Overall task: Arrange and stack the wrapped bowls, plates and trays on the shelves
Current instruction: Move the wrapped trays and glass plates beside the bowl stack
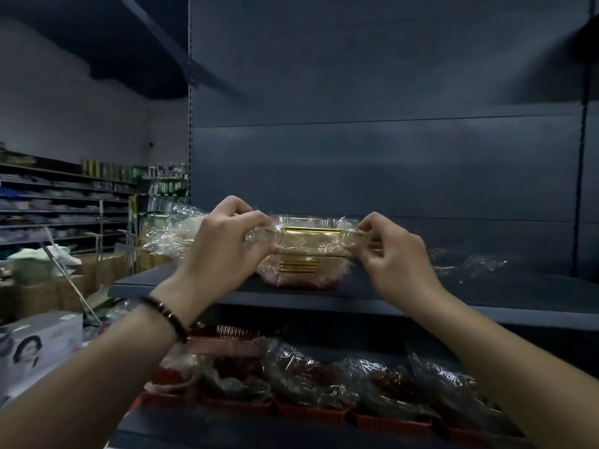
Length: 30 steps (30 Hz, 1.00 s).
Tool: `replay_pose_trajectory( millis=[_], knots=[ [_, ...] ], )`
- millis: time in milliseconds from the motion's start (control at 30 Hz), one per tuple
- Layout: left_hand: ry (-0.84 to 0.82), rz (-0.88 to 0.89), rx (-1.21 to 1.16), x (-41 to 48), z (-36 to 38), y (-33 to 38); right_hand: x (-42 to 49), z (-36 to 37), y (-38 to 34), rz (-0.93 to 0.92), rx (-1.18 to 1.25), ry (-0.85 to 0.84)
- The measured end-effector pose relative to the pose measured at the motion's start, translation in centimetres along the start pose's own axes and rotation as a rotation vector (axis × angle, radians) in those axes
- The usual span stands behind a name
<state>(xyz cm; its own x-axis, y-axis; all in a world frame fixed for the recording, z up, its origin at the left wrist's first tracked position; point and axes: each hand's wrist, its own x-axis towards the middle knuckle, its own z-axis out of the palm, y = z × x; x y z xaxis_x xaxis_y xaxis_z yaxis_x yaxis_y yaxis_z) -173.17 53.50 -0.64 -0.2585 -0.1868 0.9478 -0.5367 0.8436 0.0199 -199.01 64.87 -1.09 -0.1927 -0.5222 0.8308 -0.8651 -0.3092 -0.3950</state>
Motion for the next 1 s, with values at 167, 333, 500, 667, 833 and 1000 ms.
replay_pose_trajectory(
  millis=[167,333,500,667,833,1000],
  knots=[
    [-0.034,-0.007,0.005,2.0,5.0,-4.4,4.1,3.9,3.5,0.002,-0.04,-0.047],
    [-0.11,-0.047,0.004,1.6,8.3,-7.3,5.3,7.5,6.6,0.031,-0.068,-0.103],
    [-0.213,-0.055,-0.039,-0.6,9.6,-8.9,5.0,9.1,8.6,-0.036,-0.117,-0.117],
    [-0.256,-0.08,-0.067,-2.0,10.6,-9.6,4.5,9.8,9.9,-0.102,-0.207,-0.232],
    [-0.218,-0.141,-0.032,-3.0,11.5,-9.2,4.4,9.3,10.5,-0.136,-0.302,-0.281],
    [-0.231,-0.181,0.024,-3.0,11.5,-8.1,4.4,9.3,9.7,-0.024,-0.355,-0.347]
  ],
)
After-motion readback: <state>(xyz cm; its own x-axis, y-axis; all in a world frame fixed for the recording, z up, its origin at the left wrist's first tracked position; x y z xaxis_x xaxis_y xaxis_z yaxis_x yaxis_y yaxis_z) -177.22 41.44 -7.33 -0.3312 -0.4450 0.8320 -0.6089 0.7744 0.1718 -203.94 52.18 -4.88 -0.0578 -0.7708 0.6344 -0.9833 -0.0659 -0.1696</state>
